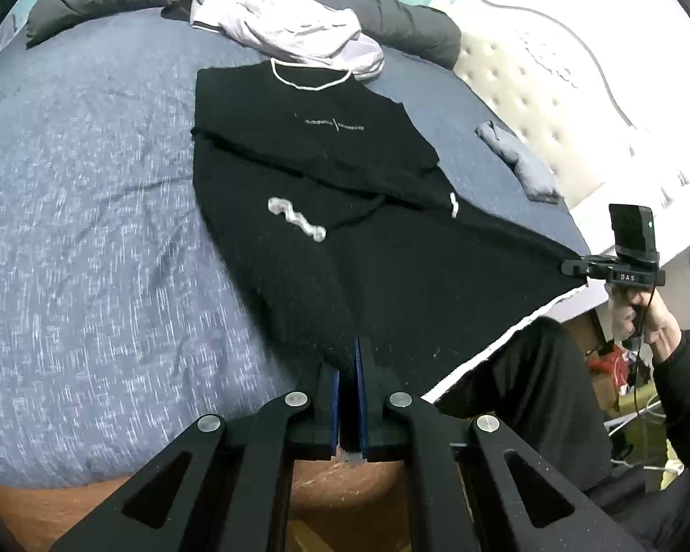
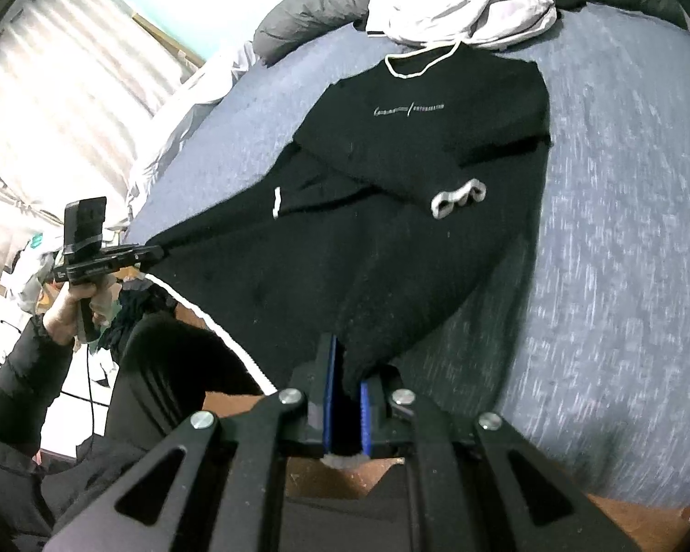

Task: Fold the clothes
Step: 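Lift the hem with both grippers and fold it toward the collar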

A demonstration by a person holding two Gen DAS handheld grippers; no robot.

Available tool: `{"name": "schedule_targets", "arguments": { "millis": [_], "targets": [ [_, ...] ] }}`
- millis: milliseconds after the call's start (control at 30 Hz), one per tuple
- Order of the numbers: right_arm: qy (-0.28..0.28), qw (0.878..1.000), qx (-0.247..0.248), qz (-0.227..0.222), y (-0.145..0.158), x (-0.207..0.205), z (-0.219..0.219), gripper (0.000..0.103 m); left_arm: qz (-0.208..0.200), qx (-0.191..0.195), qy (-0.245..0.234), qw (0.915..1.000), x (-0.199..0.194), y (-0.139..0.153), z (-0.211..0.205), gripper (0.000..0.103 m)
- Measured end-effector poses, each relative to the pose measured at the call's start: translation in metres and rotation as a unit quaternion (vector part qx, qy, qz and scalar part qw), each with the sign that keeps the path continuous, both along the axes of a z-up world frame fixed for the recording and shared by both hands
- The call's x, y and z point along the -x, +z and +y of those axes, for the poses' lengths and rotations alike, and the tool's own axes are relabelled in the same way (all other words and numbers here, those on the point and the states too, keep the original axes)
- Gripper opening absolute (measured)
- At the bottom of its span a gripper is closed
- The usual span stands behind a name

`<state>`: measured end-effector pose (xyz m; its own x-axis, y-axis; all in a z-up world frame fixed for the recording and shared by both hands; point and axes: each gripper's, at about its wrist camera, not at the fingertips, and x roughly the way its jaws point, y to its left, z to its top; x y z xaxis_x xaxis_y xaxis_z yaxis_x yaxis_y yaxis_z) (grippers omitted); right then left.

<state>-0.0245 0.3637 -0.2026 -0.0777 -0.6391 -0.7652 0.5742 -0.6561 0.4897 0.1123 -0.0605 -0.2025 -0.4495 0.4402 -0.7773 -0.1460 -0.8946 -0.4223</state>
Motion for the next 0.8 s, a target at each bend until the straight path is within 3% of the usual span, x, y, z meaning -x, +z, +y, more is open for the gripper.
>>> {"name": "schedule_targets", "arguments": {
  "millis": [233, 567, 800],
  "targets": [
    [-0.008, 1.000, -0.004, 0.017, 0.018, 0.050, -0.011, 0.008, 0.008, -0.003, 0.009, 0.9999, 0.052, 0.011, -0.009, 0.006],
    [-0.020, 0.999, -0.006, 0.029, 0.035, 0.155, -0.041, 0.008, 0.015, -0.005, 0.035, 0.9993, 0.171, 0.022, -0.037, 0.006],
    [-0.037, 0.999, -0.011, 0.024, 0.027, 0.231, -0.060, 0.008, 0.014, -0.012, 0.056, 0.9983, 0.260, 0.016, -0.063, 0.006]
  ]
}}
